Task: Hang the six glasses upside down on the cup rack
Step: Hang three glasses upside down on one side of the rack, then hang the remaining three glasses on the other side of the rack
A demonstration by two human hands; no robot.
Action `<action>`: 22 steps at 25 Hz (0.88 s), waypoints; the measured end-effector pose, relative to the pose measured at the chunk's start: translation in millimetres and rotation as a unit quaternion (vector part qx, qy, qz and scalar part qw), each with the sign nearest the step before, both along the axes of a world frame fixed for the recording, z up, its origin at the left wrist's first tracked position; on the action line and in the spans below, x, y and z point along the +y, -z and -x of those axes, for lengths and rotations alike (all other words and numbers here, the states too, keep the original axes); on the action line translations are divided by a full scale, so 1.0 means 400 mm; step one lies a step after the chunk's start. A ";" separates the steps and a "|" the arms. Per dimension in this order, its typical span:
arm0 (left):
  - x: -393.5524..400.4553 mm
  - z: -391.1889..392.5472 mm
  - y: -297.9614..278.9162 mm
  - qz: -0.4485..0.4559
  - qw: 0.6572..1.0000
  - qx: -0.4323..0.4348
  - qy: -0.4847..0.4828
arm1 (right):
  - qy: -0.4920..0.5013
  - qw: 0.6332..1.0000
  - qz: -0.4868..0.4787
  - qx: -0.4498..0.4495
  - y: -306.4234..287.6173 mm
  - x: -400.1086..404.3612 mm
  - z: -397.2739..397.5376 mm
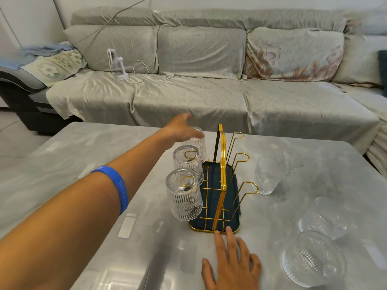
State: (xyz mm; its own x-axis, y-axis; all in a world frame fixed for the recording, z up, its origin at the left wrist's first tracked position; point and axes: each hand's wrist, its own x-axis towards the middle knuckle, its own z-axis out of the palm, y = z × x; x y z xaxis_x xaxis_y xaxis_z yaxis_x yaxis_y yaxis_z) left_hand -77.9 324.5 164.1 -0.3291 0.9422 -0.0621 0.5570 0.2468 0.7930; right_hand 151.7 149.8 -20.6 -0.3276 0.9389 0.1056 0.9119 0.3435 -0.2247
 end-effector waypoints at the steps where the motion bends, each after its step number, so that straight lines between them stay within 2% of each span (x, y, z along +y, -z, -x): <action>1: -0.039 0.004 -0.010 -0.048 0.996 -0.062 -0.040 | 0.005 1.000 -0.004 0.001 0.002 -0.005 -0.002; 2: -0.100 0.006 -0.007 -0.114 0.982 -0.117 -0.095 | 0.009 1.000 -0.007 0.003 0.004 -0.010 -0.006; 4: -0.276 -0.017 0.057 -0.250 0.928 -0.183 -0.207 | 0.003 1.000 -0.015 0.011 0.009 -0.022 -0.013; 5: -0.378 -0.047 0.119 -0.276 0.914 -0.189 -0.230 | -0.002 1.000 -0.012 0.013 0.007 -0.027 -0.015; 6: -0.481 -0.089 0.184 -0.258 0.924 -0.176 -0.218 | -0.006 1.000 -0.013 0.010 0.002 -0.034 -0.016; 8: -0.621 -0.184 0.304 -0.163 0.972 -0.093 -0.140 | -0.022 0.999 -0.037 0.012 -0.011 -0.046 -0.025; 9: -0.648 -0.224 0.354 -0.126 0.989 -0.016 -0.082 | -0.032 0.998 -0.045 0.041 -0.012 -0.053 -0.035; 10: -0.658 -0.251 0.394 -0.103 0.992 0.064 -0.029 | -0.028 0.992 -0.046 0.110 -0.013 -0.064 -0.051; 11: -0.655 -0.267 0.420 -0.078 0.989 0.126 0.007 | 0.006 0.976 -0.033 0.216 -0.015 -0.085 -0.071; 12: -0.646 -0.271 0.436 -0.043 0.984 0.171 0.020 | 0.067 0.940 -0.010 0.336 -0.015 -0.105 -0.097; 14: -0.626 -0.268 0.465 0.009 0.970 0.242 0.023 | 0.223 0.814 0.012 0.535 -0.008 -0.130 -0.169; 15: -0.621 -0.272 0.473 0.026 0.962 0.269 0.031 | 0.292 0.747 -0.005 0.597 -0.007 -0.133 -0.215; 16: -0.616 -0.279 0.479 0.039 0.957 0.285 0.042 | 0.350 0.701 -0.022 0.622 -0.008 -0.128 -0.260; 17: -0.611 -0.286 0.480 0.045 0.954 0.292 0.050 | 0.384 0.685 -0.021 0.619 -0.013 -0.114 -0.298; 18: -0.603 -0.290 0.478 0.044 0.953 0.296 0.052 | 0.390 0.696 0.000 0.602 -0.022 -0.094 -0.328; 22: -0.575 -0.276 0.470 0.054 0.943 0.325 0.046 | 0.273 0.809 0.092 0.513 -0.064 -0.007 -0.355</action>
